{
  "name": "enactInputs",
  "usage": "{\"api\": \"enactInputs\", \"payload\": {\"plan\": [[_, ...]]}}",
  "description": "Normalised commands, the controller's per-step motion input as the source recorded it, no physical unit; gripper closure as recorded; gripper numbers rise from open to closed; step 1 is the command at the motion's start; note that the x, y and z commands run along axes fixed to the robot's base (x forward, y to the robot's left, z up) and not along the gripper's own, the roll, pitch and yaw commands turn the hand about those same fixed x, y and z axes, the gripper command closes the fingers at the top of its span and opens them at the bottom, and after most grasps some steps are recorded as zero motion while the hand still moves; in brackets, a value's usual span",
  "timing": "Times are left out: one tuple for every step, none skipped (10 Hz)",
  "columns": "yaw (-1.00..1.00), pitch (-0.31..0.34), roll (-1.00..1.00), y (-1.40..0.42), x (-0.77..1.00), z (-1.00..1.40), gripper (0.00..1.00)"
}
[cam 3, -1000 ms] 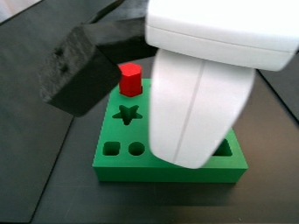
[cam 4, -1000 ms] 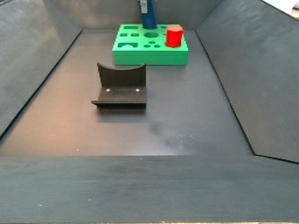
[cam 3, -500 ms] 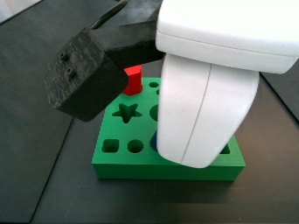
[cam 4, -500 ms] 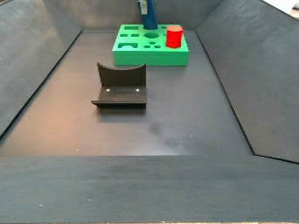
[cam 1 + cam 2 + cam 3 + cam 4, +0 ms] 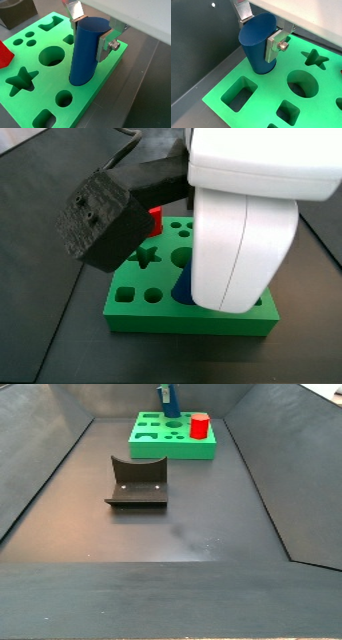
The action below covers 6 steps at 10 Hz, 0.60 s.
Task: Pick up the oval object. Move up. Move to above the board. Insert the oval object.
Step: Insert the oval object.
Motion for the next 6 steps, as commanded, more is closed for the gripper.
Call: {"api": "enactInputs", "payload": {"plan": [[0.0, -0.349, -0.32, 0.37, -0.05, -0.29, 1.0], [0.0, -0.393, -0.24, 0.53, -0.31, -0.34, 1.0], [0.01, -0.443, -0.17, 0.55, -0.56, -0.33, 1.0], [0.0, -0.433, -0.01, 0.45, -0.69, -0.37, 1.0], [0.0, -0.09, -0.05, 0.06, -0.04, -0.07, 1.0], [0.0, 0.0, 0.0, 0.0, 0.0, 0.0, 1.0]]}}
